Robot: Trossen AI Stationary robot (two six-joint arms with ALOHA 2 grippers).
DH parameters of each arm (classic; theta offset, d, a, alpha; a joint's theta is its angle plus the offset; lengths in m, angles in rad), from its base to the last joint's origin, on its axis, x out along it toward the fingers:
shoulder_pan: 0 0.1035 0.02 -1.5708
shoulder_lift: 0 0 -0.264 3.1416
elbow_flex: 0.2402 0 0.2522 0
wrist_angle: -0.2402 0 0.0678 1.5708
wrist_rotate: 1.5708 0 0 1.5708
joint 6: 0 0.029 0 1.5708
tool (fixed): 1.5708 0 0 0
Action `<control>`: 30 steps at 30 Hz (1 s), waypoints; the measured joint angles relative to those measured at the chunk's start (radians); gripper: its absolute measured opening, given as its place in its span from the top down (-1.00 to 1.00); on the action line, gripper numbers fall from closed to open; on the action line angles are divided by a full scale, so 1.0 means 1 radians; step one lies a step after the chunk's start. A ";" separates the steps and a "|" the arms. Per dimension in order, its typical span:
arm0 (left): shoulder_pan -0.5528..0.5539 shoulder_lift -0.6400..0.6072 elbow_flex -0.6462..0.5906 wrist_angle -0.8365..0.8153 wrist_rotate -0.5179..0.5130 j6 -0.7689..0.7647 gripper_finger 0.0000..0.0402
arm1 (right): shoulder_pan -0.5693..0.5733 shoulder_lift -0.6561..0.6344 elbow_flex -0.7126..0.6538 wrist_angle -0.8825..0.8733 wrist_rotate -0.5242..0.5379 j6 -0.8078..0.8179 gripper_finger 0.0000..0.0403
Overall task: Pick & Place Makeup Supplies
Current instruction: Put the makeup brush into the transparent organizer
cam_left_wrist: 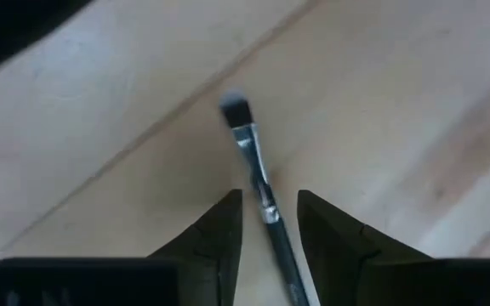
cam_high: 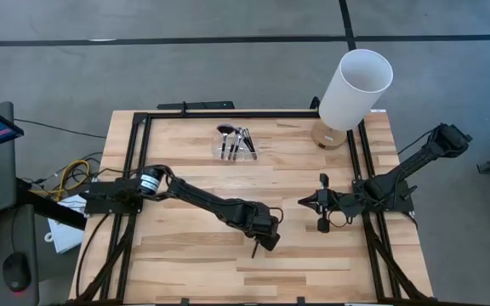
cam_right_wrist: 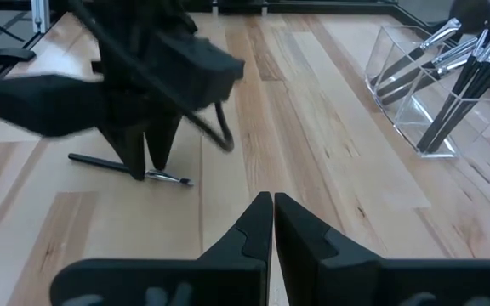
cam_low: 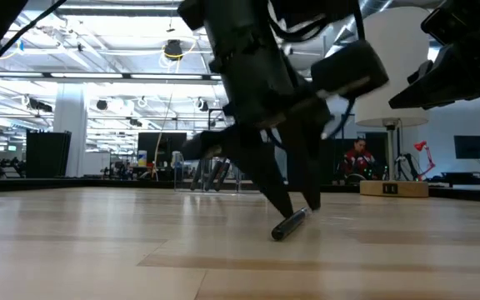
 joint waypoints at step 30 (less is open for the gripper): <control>0.033 0.012 0.002 -0.229 0.014 0.070 0.87 | 0.000 0.000 0.000 -0.015 -0.003 -0.001 0.96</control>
